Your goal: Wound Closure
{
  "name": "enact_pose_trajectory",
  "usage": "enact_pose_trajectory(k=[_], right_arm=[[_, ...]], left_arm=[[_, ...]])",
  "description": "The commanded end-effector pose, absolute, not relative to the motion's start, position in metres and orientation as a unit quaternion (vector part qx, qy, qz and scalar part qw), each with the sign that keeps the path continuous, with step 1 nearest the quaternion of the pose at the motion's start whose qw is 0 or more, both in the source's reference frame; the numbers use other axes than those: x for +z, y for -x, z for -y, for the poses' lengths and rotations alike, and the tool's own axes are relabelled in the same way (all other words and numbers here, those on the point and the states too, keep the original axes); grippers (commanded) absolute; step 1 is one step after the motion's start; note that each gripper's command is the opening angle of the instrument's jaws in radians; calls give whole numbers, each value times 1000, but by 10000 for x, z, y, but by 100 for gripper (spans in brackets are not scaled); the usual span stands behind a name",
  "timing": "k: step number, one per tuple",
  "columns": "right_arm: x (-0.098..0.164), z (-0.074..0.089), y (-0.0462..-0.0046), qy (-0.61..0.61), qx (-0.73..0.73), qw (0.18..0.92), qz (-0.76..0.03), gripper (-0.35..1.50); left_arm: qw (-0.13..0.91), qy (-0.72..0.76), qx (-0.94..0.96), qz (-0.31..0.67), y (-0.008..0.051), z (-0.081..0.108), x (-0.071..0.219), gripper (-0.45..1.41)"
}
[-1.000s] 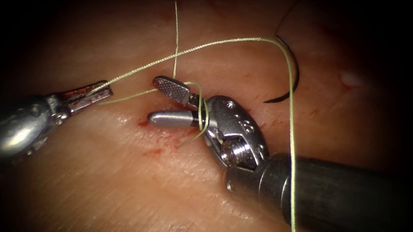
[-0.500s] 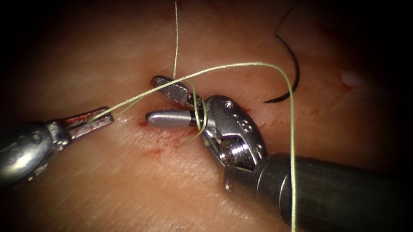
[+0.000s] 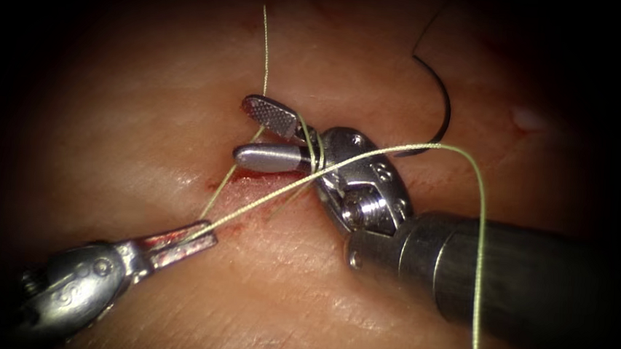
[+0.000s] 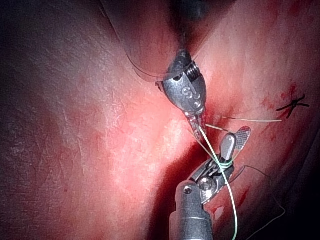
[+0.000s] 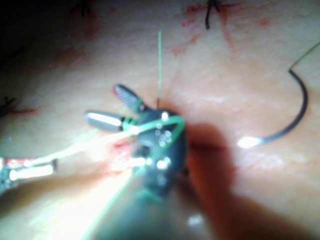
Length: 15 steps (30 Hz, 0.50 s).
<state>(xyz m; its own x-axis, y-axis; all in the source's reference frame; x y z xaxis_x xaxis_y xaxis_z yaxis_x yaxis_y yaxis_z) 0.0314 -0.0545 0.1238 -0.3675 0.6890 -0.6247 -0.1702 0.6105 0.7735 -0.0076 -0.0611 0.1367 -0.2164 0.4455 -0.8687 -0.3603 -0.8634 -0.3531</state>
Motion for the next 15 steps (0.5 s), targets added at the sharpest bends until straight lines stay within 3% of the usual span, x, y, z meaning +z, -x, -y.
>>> enact_pose_trajectory(k=[1,9,15], right_arm=[[1241,540,-319,-175,405,535,-720,120],[1241,533,-314,-111,446,572,-679,120],[1242,536,-319,-39,475,642,-601,118]], left_arm=[[255,570,780,40,85,614,1374,-45],[240,574,781,54,110,620,1367,-45],[241,571,784,49,114,599,1364,-45]])
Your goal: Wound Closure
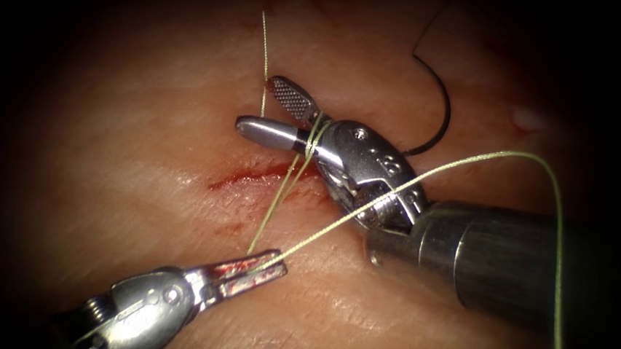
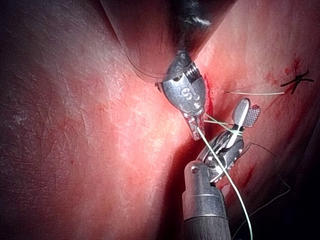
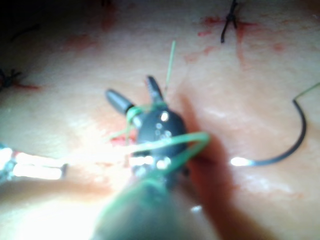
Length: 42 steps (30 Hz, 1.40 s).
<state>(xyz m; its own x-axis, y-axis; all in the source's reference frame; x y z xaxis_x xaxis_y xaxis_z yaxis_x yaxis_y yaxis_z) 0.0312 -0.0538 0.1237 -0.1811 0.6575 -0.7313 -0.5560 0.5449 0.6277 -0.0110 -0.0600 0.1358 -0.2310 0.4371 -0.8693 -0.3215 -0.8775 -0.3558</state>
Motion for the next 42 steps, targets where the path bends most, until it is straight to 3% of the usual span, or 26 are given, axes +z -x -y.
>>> enact_pose_trajectory(k=[1,16,39,40,42], right_arm=[[1243,535,-320,-28,481,645,-593,118],[1270,510,-333,31,534,680,-502,116],[1295,490,-368,43,538,684,-490,101],[1295,489,-368,48,532,689,-490,89],[1295,489,-365,59,514,706,-484,-1]], left_arm=[[241,570,784,46,113,594,1363,-45],[239,566,788,37,108,559,1367,-45],[237,565,790,33,104,548,1370,-45],[237,565,790,33,104,548,1370,-45],[237,565,790,33,103,549,1370,-45]])
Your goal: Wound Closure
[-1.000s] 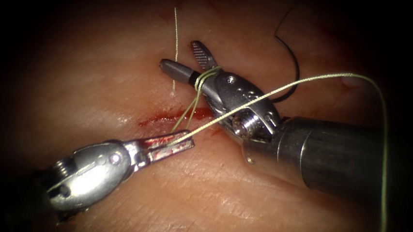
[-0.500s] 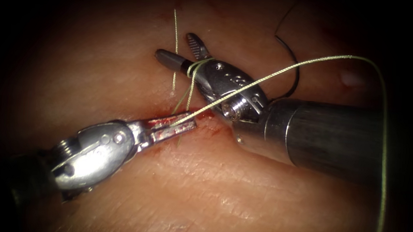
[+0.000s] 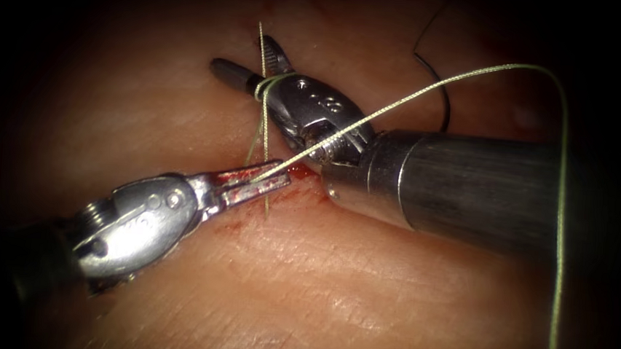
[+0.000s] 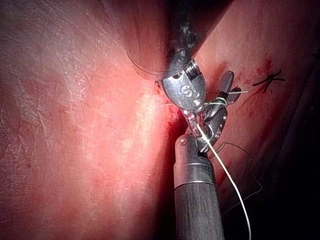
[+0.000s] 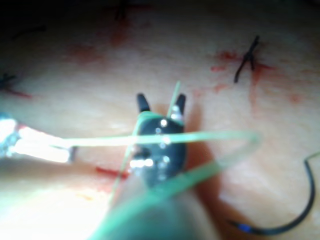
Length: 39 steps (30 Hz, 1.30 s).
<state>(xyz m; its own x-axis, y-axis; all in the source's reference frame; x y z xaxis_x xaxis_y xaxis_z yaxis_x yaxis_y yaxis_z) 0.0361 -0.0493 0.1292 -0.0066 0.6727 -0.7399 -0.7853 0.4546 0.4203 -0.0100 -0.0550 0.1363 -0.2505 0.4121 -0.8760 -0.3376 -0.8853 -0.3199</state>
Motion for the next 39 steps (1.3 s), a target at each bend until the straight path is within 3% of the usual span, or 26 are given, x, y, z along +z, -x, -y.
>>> enact_pose_trajectory(k=[1,20,39], right_arm=[[1292,489,-361,55,507,719,-472,-35],[1253,568,-326,69,489,732,-470,-35],[1244,638,-332,40,461,750,-473,-35]], left_arm=[[237,564,790,32,102,549,1370,-45],[263,519,813,14,33,426,1419,-45],[243,471,847,-25,33,262,1503,-45]])
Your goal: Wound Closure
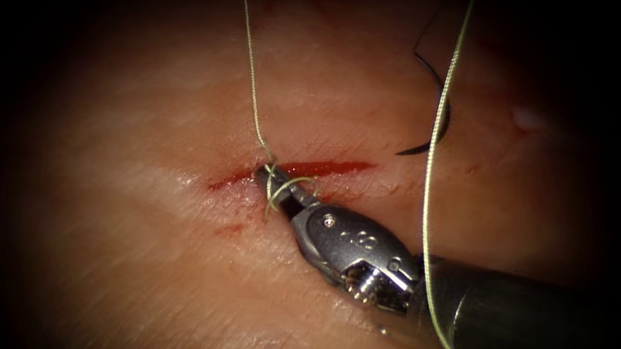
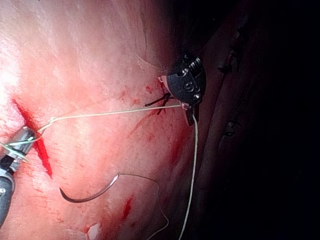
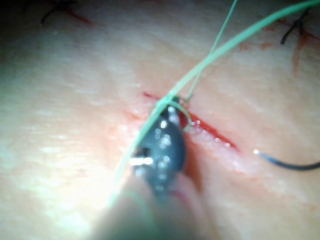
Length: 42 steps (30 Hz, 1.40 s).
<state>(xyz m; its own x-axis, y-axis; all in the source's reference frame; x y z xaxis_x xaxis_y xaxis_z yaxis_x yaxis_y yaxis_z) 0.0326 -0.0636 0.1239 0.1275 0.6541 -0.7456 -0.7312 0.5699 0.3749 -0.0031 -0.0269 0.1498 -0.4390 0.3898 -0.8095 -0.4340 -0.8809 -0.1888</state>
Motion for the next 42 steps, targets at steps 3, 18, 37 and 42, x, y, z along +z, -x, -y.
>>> enact_pose_trajectory(k=[3,18,37,42], right_arm=[[1241,643,-331,38,459,750,-474,-35],[1221,702,-314,20,438,765,-471,-35],[1212,737,-311,-1,426,769,-476,-35],[1210,745,-309,-8,420,773,-476,-35]], left_arm=[[243,467,850,-31,34,252,1512,-45],[223,447,864,-66,50,170,1472,-45],[216,421,873,-116,54,105,1457,-45],[213,422,872,-125,50,87,1447,-45]])
